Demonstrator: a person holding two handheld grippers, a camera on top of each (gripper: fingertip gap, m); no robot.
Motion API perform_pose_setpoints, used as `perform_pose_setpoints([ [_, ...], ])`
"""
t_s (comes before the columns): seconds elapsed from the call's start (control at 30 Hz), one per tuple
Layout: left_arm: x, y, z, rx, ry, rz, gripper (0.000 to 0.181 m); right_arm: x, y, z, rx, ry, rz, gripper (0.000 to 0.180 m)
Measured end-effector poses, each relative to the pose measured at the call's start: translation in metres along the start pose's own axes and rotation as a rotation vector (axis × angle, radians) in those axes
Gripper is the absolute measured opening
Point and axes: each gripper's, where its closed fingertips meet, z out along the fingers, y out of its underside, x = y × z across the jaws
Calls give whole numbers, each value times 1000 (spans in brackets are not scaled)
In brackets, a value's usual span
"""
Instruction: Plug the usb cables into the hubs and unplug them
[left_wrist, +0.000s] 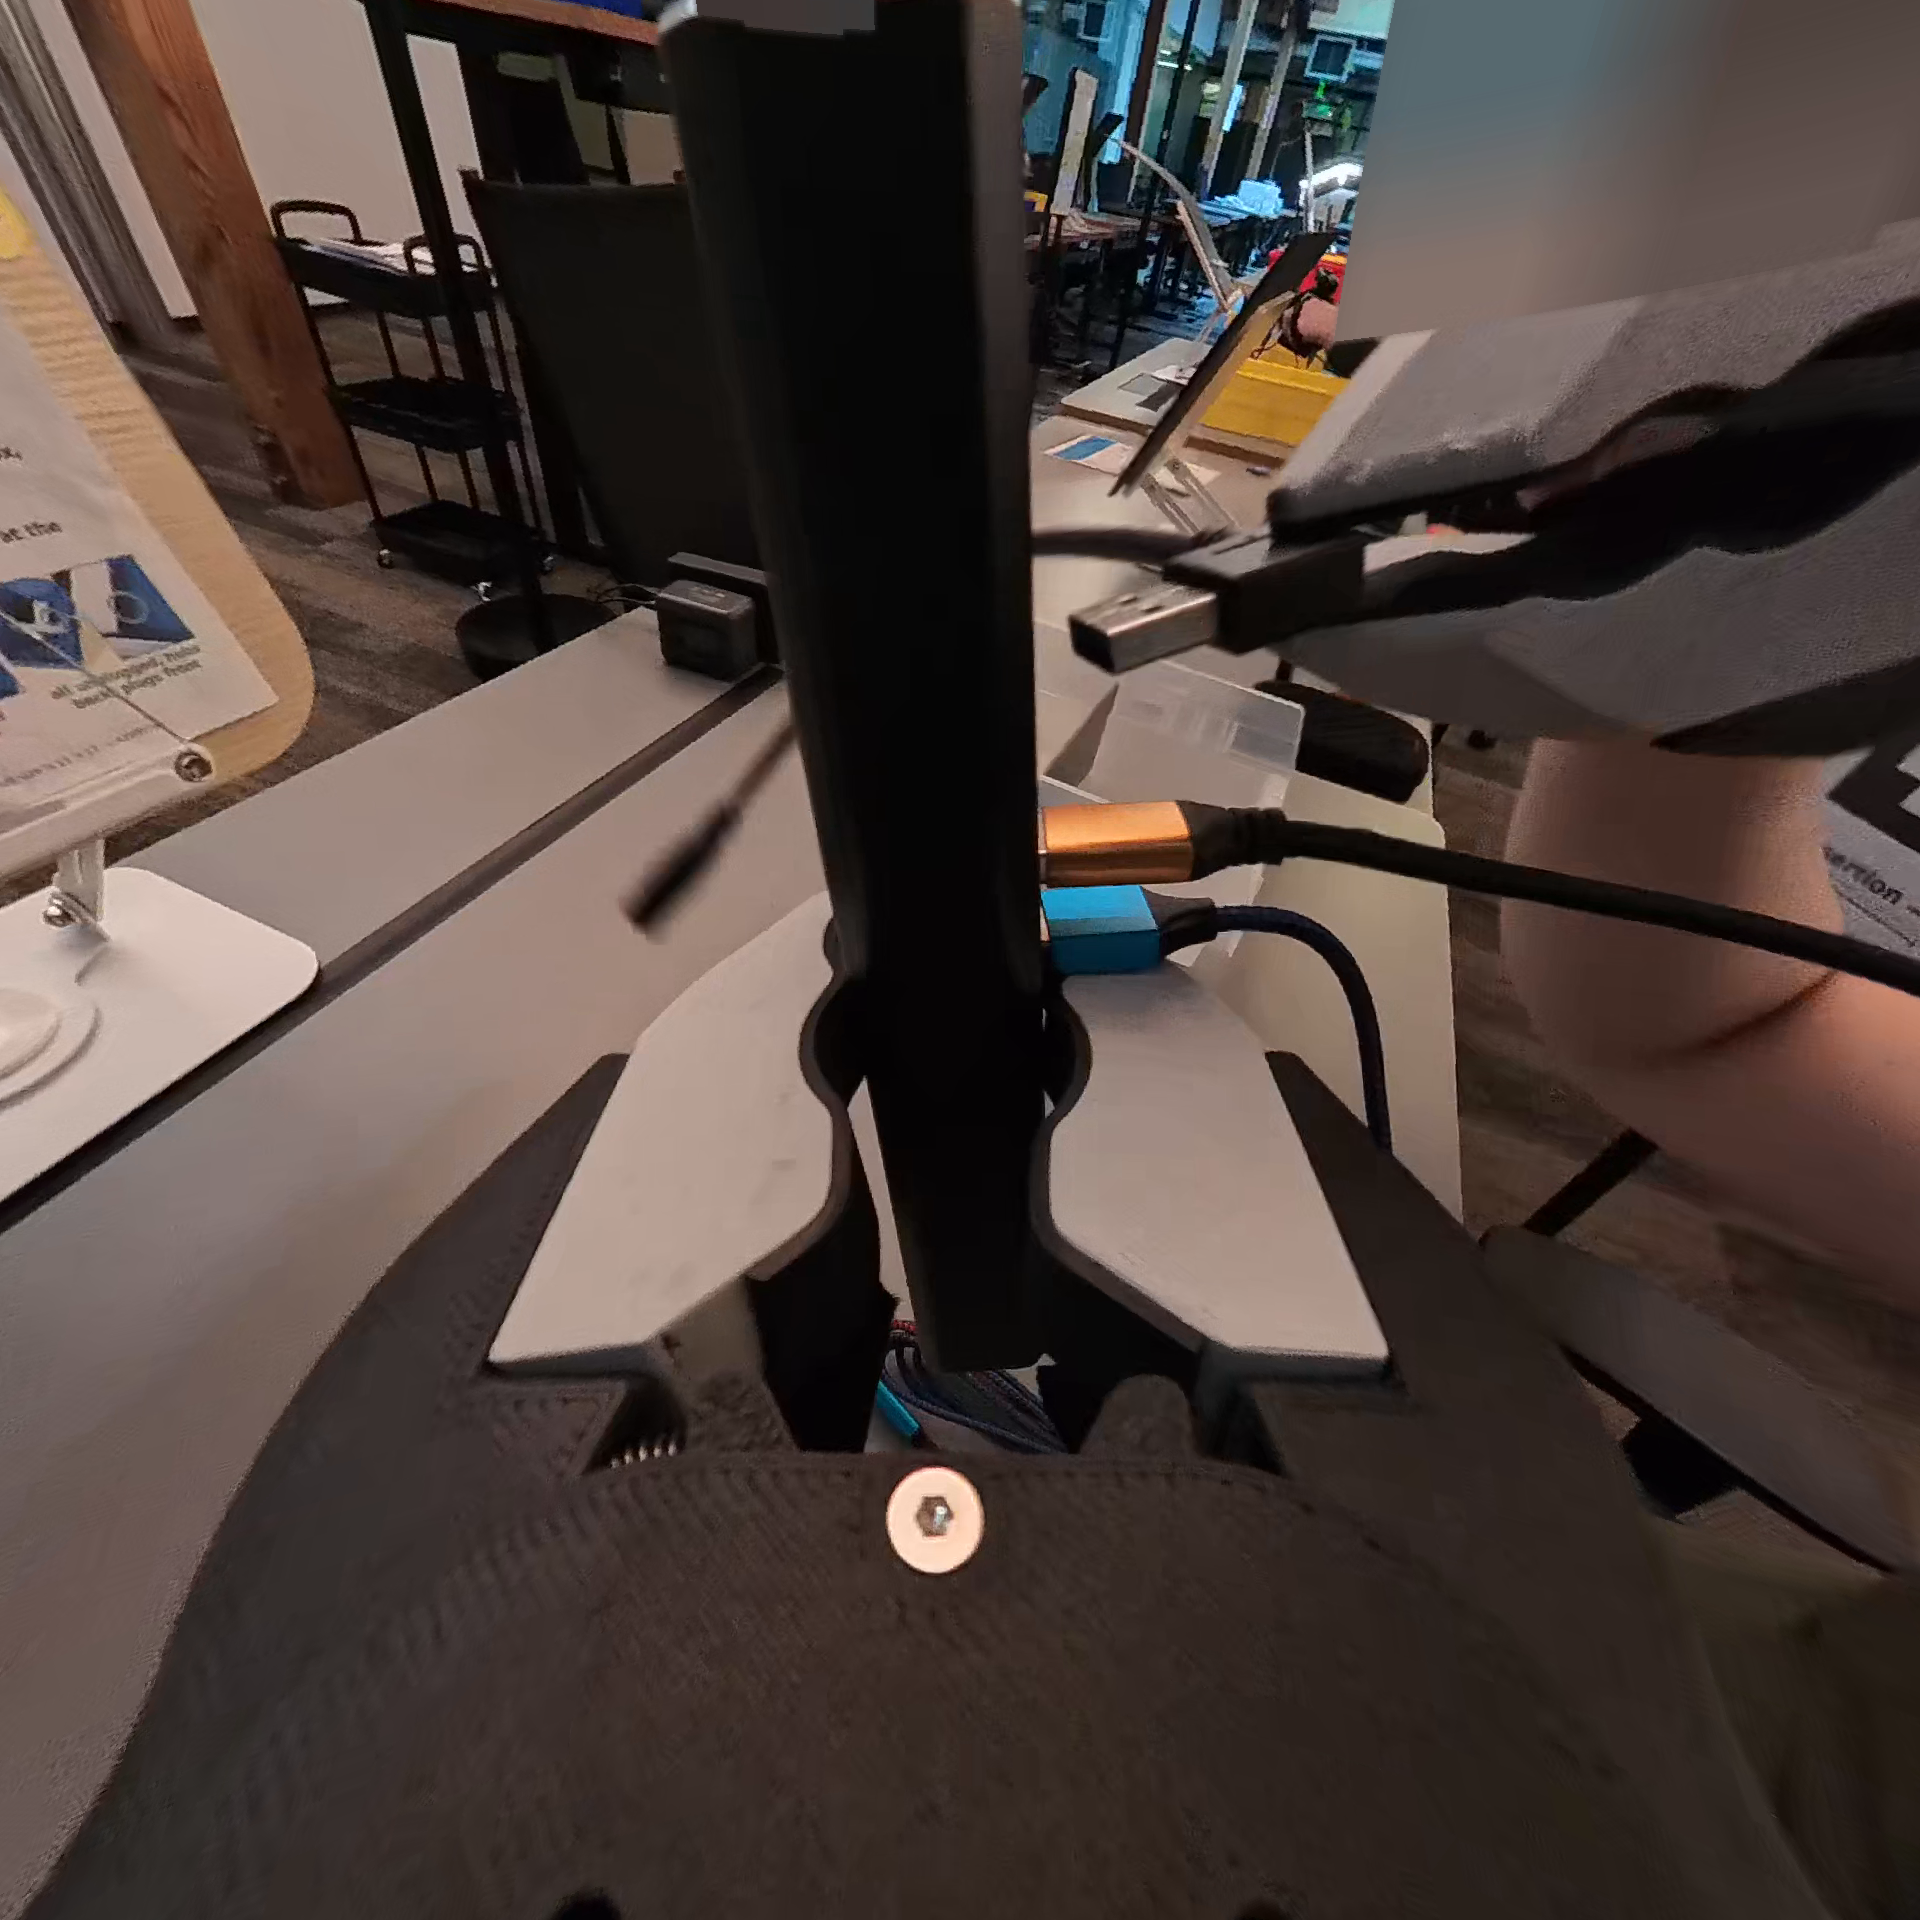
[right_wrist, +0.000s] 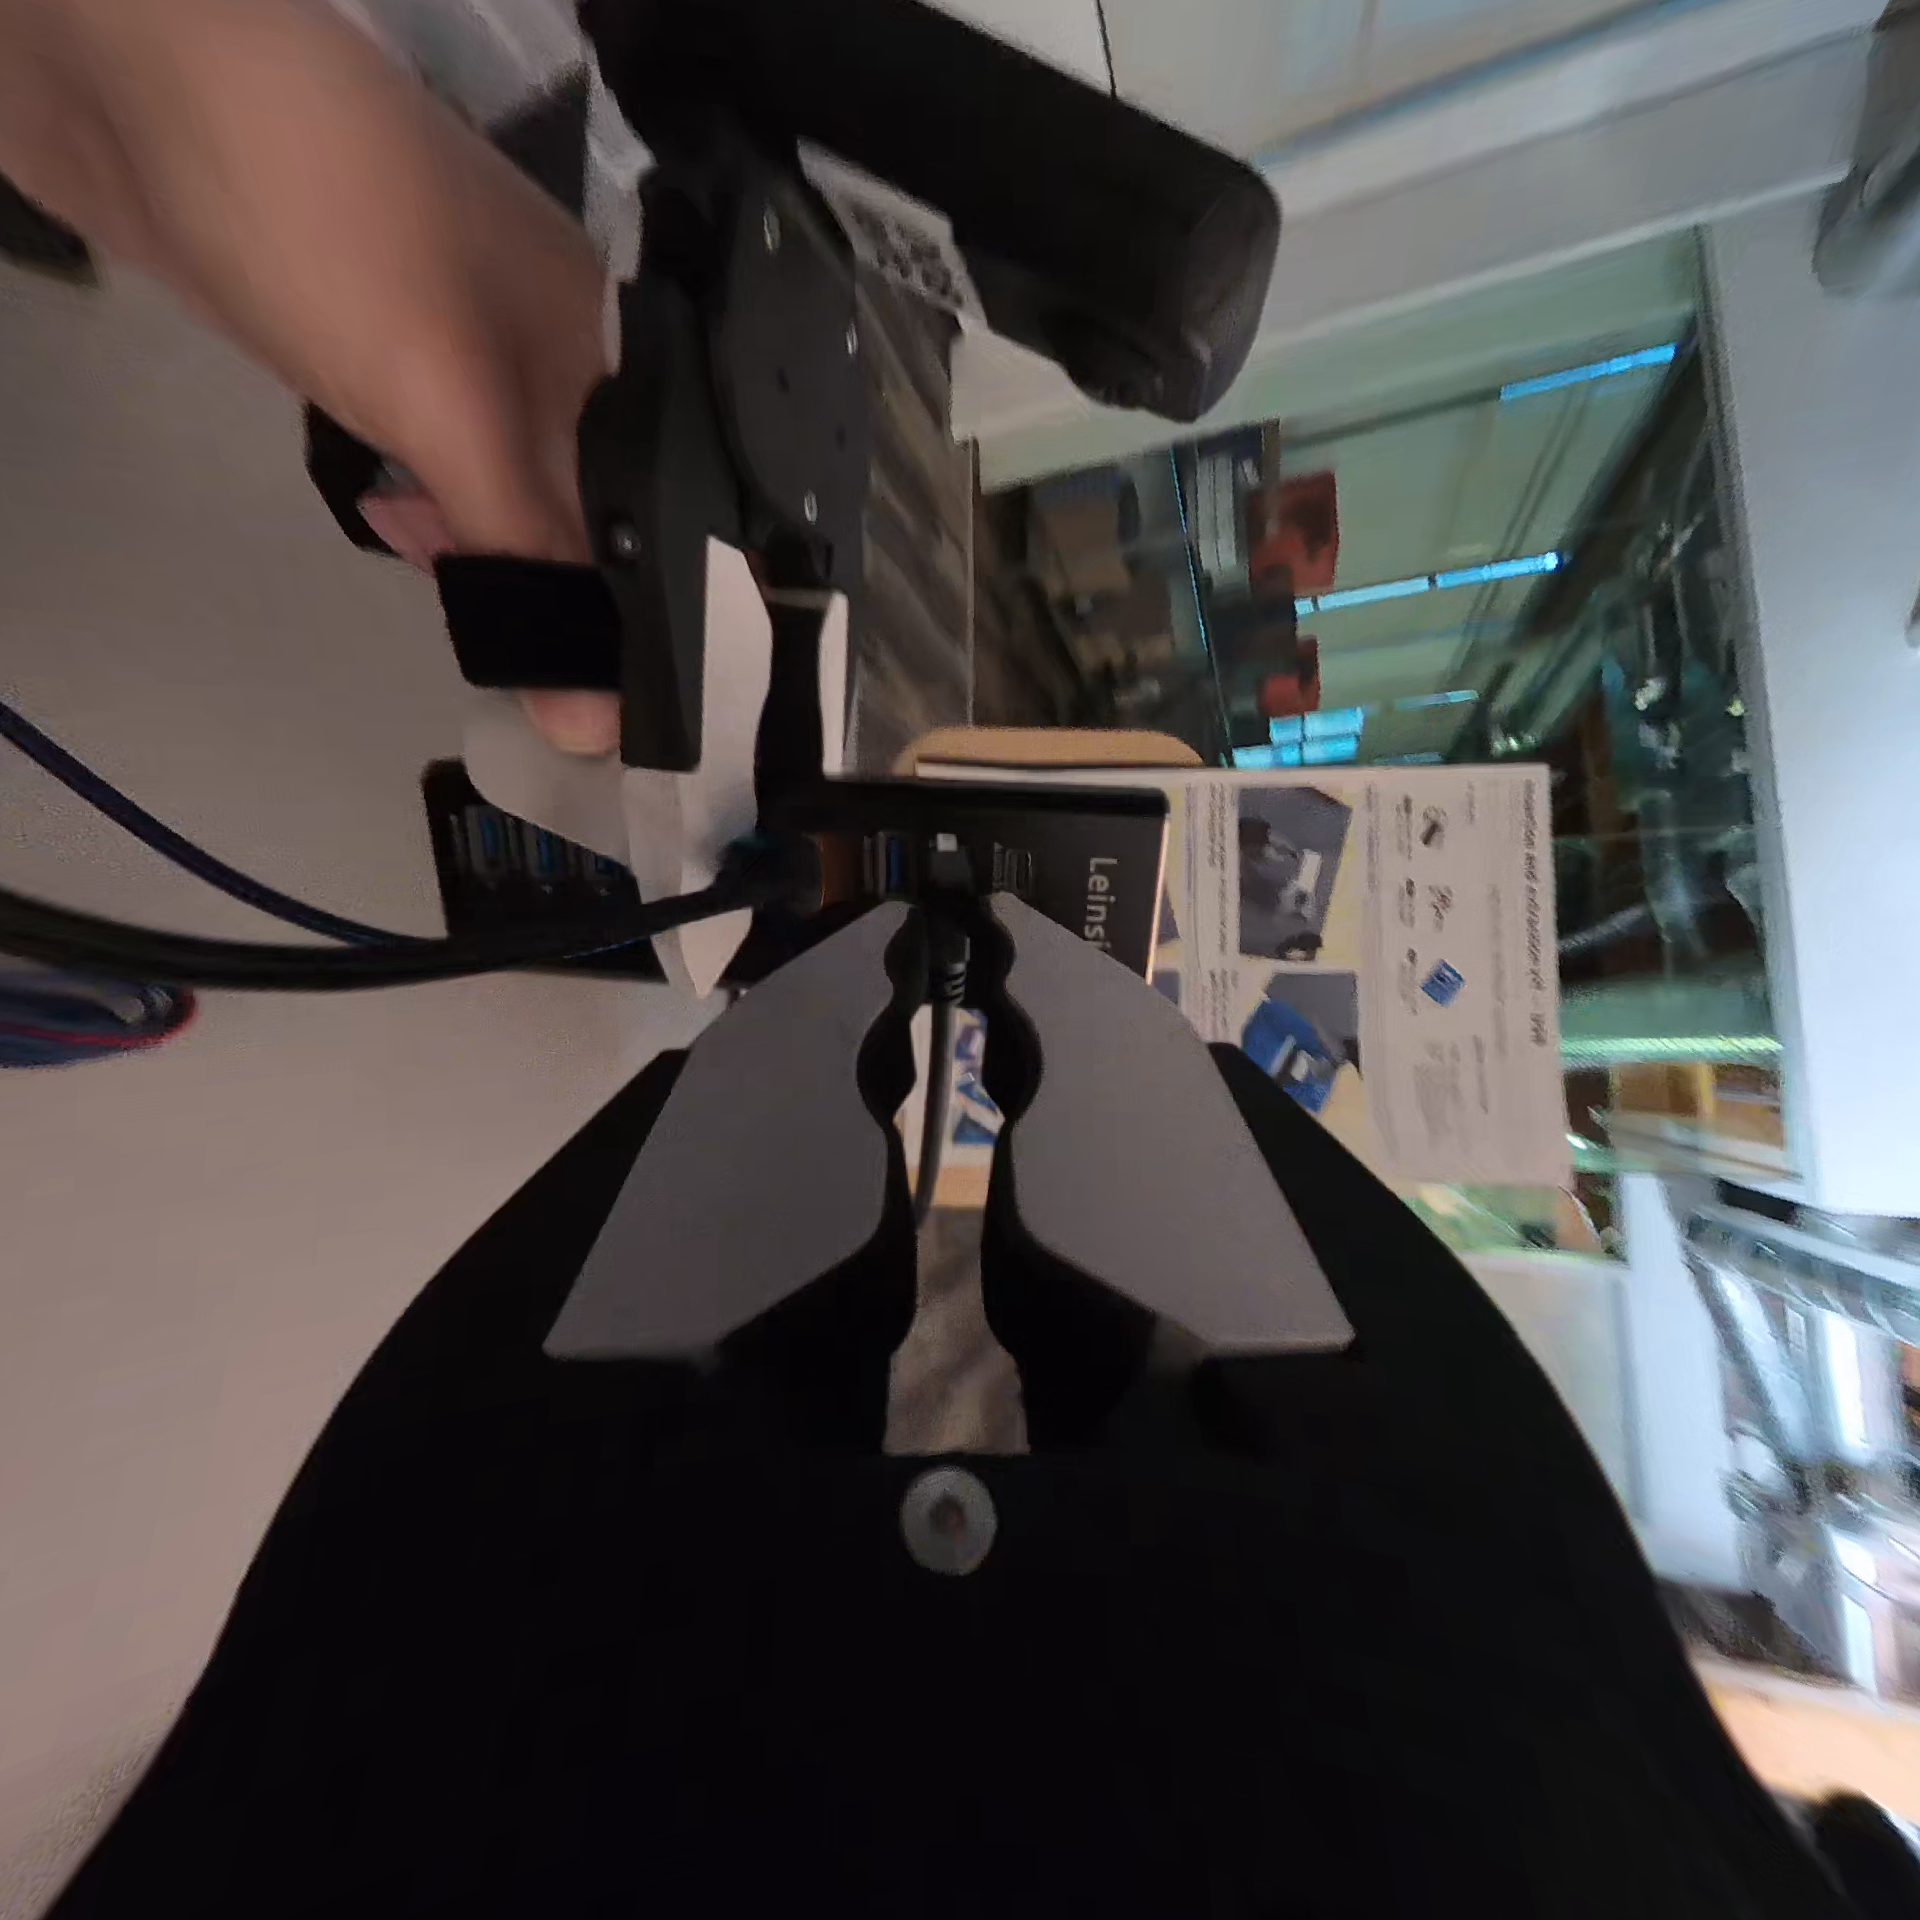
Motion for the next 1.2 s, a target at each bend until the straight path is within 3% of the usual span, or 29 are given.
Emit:
perform_pose_setpoints([
  [0.03, -2, 0, 0, 4, -2, -15, 29, 0, 1, 1, -36, 15, -19, 9],
  [0.4, -12, -1, -2, 31, -20, -58, 29, -10, 5, 22, -195, 15, -29, 9],
  [0.67, -14, -4, -4, 56, -18, -70, 29, -6, 3, 24, -166, 5, 51, 8],
  [1.2, -12, -6, -4, 62, -37, -11, 29, -7, 0, 24, -170, 17, -64, 8],
])
